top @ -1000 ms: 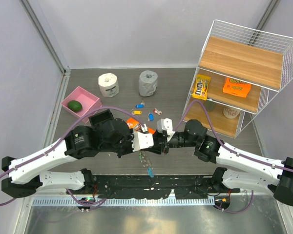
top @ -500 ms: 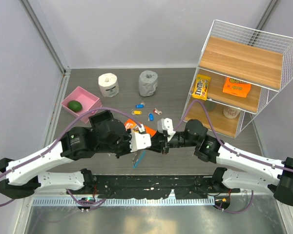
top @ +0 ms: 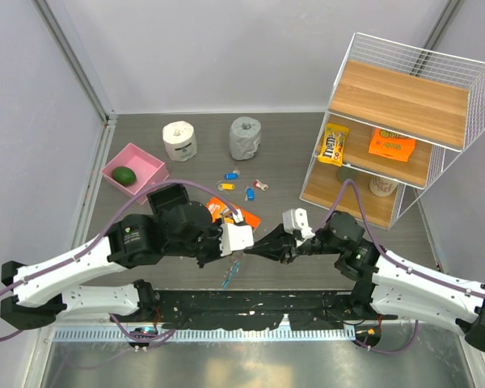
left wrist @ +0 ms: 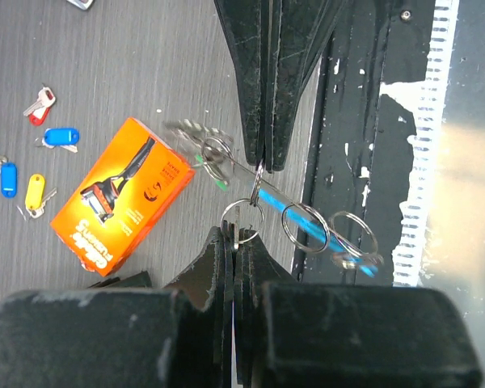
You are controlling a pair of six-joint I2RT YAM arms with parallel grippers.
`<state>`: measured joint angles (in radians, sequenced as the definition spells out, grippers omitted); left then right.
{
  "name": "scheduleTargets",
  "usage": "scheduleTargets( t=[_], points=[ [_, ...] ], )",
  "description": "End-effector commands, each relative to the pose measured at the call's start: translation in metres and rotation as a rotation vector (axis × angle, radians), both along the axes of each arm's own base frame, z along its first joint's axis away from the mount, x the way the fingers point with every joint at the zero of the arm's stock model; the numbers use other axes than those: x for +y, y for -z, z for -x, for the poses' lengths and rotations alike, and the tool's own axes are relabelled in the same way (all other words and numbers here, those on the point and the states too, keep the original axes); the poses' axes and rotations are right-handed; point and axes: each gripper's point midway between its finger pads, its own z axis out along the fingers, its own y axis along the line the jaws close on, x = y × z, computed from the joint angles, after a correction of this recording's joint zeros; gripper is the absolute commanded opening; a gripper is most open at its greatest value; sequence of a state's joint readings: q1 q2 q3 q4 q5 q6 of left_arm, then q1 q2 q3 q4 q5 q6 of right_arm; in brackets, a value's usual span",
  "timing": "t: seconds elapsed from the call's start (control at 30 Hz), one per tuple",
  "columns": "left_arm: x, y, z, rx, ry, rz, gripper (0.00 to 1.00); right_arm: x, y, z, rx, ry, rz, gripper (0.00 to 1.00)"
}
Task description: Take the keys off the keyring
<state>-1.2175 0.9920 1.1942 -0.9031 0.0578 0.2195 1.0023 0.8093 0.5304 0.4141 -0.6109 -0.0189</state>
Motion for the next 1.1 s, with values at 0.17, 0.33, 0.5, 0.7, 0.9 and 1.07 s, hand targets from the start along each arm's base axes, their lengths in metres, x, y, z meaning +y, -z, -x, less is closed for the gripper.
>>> scheduleTargets(
  t=[0.17, 0.33, 0.5, 0.7, 0.9, 1.07],
  points=[
    [-0.011, -0.021, -0.007, -0.028, -0.042, 0.096, 0.00, -0.003, -0.030, 0.013, -0.058, -0.051, -0.134, 0.14],
    [-0.006, -0.036, -0.009, -0.056, -0.047, 0.121, 0.00, 0.004, -0.012, 0.015, -0.004, -0.092, -0.025, 0.43],
    [0.001, -0.041, -0.005, -0.060, -0.033, 0.112, 0.00, 0.002, -0.012, 0.012, -0.001, -0.065, -0.032, 0.44],
    [-0.003, -0.039, 0.003, -0.041, 0.008, 0.104, 0.00, 0.006, -0.020, 0.002, 0.001, -0.019, -0.032, 0.40],
    [-0.006, -0.040, 0.005, -0.051, 0.021, 0.106, 0.00, 0.011, -0.028, 0.002, 0.004, -0.038, -0.049, 0.37],
    [-0.007, -0.042, 0.005, -0.059, 0.022, 0.109, 0.00, 0.015, -0.027, 0.002, 0.015, -0.054, -0.041, 0.36]
  ],
)
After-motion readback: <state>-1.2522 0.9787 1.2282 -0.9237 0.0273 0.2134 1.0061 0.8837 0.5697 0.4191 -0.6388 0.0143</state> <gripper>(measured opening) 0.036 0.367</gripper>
